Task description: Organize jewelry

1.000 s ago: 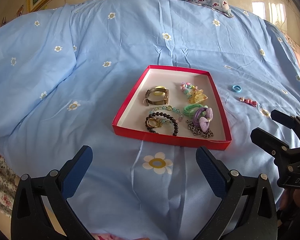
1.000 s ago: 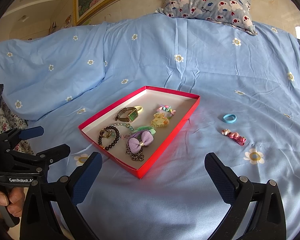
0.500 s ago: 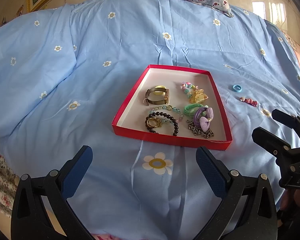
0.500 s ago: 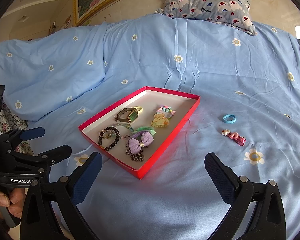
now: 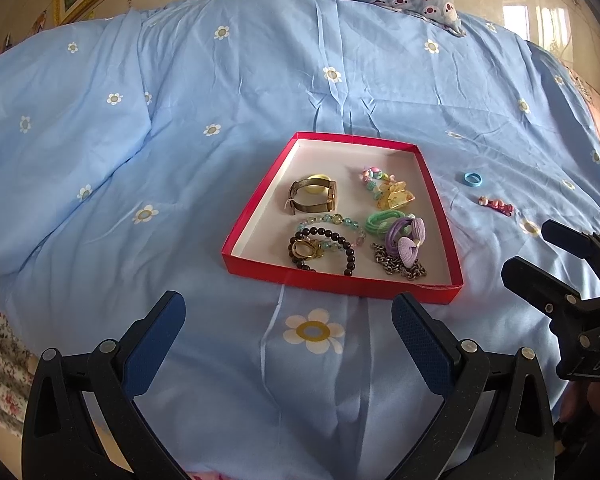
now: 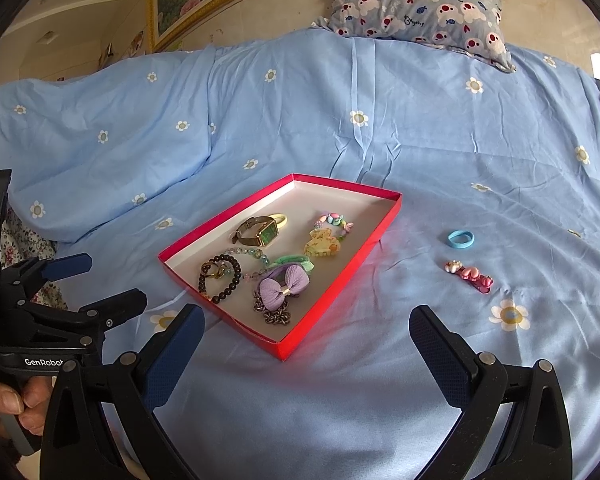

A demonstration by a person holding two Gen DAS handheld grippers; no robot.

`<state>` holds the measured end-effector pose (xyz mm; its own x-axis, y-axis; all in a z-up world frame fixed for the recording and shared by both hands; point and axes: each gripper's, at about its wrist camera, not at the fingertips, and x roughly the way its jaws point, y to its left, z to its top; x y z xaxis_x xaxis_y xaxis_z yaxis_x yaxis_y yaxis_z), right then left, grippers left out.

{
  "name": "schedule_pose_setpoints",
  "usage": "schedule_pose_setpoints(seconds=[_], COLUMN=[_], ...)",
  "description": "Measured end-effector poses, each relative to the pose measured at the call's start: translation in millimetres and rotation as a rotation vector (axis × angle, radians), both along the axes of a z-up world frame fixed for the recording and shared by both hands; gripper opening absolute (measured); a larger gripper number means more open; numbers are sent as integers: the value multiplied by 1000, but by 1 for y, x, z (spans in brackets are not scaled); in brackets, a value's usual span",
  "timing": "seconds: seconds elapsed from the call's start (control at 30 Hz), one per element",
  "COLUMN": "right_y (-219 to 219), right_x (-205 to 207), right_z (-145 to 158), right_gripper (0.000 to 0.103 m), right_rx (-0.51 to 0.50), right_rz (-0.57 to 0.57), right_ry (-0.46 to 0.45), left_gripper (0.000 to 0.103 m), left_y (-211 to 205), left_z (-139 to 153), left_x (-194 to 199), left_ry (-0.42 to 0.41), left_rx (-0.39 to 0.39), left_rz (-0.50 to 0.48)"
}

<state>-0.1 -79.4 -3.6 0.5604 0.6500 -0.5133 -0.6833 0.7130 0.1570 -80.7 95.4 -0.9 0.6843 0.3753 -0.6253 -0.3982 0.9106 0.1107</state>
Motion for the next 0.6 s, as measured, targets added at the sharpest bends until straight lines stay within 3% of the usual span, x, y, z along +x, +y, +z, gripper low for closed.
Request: schedule_pose_setpoints(seconds=[0.6], right_y=[1], right_x=[3], right_z=[-2], right_gripper=[103], right_rx=[-5], right_rz=[-5], right_ry=[8], left_gripper=[103], left_y=[-1], left_z=[0], left_x=[3], left_ry=[0], left_rx=[-7], left_rz=[-6])
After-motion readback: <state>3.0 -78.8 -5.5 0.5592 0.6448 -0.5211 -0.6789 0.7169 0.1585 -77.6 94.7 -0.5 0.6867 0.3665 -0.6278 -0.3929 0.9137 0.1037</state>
